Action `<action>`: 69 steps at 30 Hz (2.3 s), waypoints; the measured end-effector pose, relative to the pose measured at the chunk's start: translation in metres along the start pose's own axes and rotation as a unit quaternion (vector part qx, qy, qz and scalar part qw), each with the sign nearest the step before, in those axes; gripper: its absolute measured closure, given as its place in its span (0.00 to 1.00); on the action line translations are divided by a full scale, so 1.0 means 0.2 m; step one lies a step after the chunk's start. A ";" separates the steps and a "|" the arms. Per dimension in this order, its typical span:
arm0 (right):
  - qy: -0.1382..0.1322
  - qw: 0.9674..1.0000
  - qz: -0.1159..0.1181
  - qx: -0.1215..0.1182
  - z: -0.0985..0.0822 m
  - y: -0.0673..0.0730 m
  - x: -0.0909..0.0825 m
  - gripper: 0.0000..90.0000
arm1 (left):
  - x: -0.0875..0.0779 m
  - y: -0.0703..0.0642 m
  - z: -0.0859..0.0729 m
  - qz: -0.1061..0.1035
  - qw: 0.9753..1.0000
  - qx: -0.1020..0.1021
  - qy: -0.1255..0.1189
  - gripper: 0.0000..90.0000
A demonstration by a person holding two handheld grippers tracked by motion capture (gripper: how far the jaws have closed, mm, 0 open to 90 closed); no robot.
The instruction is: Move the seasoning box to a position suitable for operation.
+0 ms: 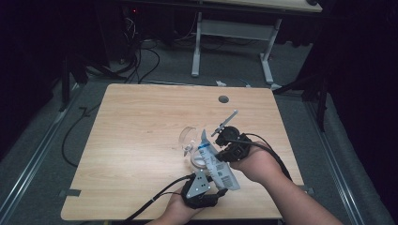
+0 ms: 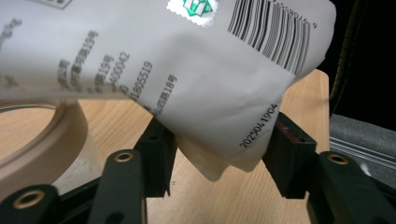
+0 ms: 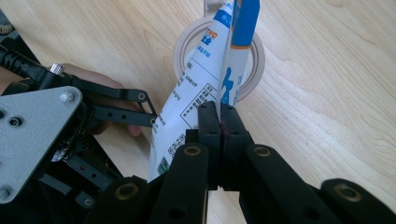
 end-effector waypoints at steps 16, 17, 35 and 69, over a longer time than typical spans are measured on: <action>-0.015 1.000 -0.013 0.002 -0.01 -0.02 -0.06 1.00 | -0.11 0.04 -0.04 0.007 1.000 0.005 -0.001 0.47; -0.015 1.000 -0.013 0.002 -0.01 -0.02 -0.06 1.00 | -0.11 0.04 -0.04 0.007 1.000 0.005 -0.001 0.47; -0.013 0.999 -0.028 0.032 -0.13 -0.11 -0.07 1.00 | -0.30 0.21 -0.12 0.035 0.999 -0.008 0.016 0.48; 0.005 0.996 -0.031 0.078 -0.33 -0.28 0.09 1.00 | -0.61 0.53 -0.30 0.121 0.991 -0.041 0.028 0.50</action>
Point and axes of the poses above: each handheld gripper's, and its own axes: x roughly forward along the jaws, z roughly out of its top, y roughly to its left, the point moved 6 cm from there along x, roughly forward along the jaws, and after that the axes turned 5 degrees about y, right-handed, at the moved point
